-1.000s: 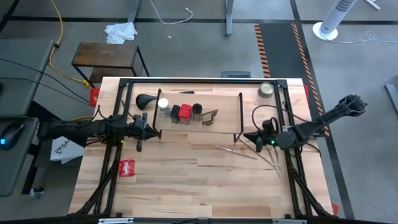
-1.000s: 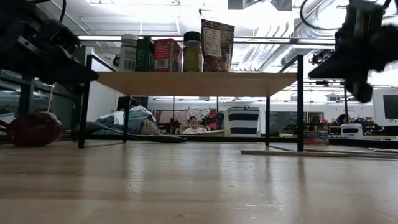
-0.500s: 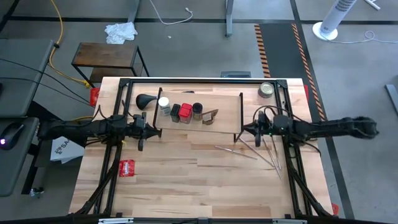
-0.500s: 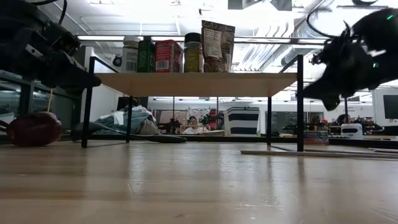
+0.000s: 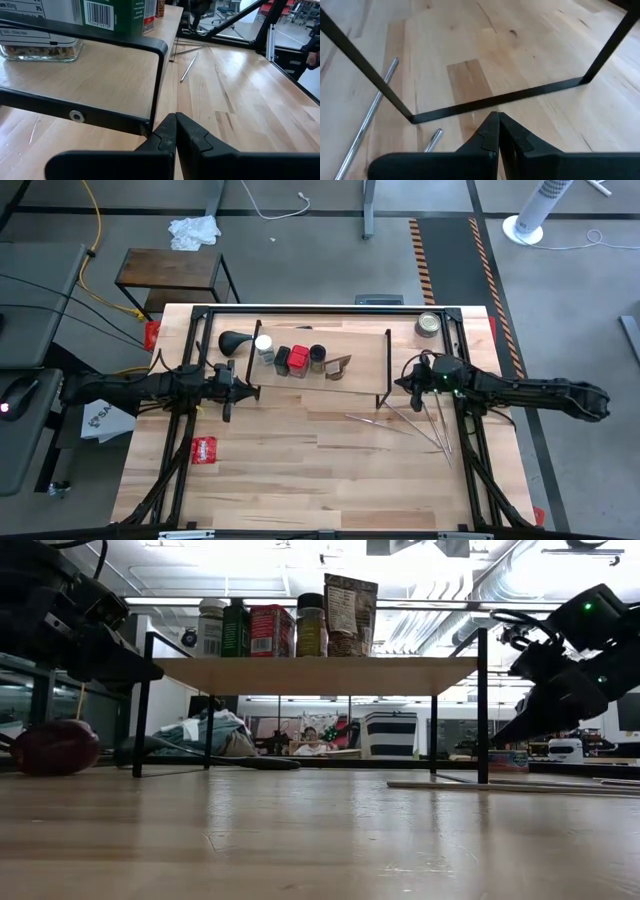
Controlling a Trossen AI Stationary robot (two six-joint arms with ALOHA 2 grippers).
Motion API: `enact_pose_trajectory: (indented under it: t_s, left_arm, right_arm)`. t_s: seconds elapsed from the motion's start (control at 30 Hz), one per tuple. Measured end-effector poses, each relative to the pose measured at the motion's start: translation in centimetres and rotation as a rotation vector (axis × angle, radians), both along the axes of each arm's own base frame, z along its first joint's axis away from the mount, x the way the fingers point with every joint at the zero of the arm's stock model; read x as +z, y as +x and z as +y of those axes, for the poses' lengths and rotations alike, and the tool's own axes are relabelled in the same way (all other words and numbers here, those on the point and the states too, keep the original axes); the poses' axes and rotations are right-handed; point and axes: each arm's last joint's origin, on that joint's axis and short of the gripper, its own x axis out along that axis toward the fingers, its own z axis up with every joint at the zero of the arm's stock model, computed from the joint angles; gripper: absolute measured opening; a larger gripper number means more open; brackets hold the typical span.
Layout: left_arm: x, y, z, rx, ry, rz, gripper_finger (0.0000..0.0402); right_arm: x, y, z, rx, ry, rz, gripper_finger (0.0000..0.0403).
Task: Shelf spices
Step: Return to Home Position
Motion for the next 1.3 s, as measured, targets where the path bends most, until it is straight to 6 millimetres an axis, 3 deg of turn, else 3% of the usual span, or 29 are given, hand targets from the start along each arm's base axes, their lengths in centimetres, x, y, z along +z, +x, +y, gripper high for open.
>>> enact_pose_trajectory:
  t_s: [0.5,0.93,1.3]
  left_arm:
    - [0.0,0.0,0.0,0.000,-0.001,0.000,0.0001]
    - [0.0,0.0,0.0,0.000,-0.001,-0.002,0.0001]
    - [1.1,-0.6,0.0,-0.003,0.005,-0.126,0.0001]
  right_arm:
    - [-0.2,-0.3,0.1,-0.237,0.329,-0.060,0.0000]
    - [5.2,-2.2,1.7,-0.058,0.221,-0.622,0.0000]
    - [5.8,-2.1,2.6,0.048,0.241,-0.667,0.0000]
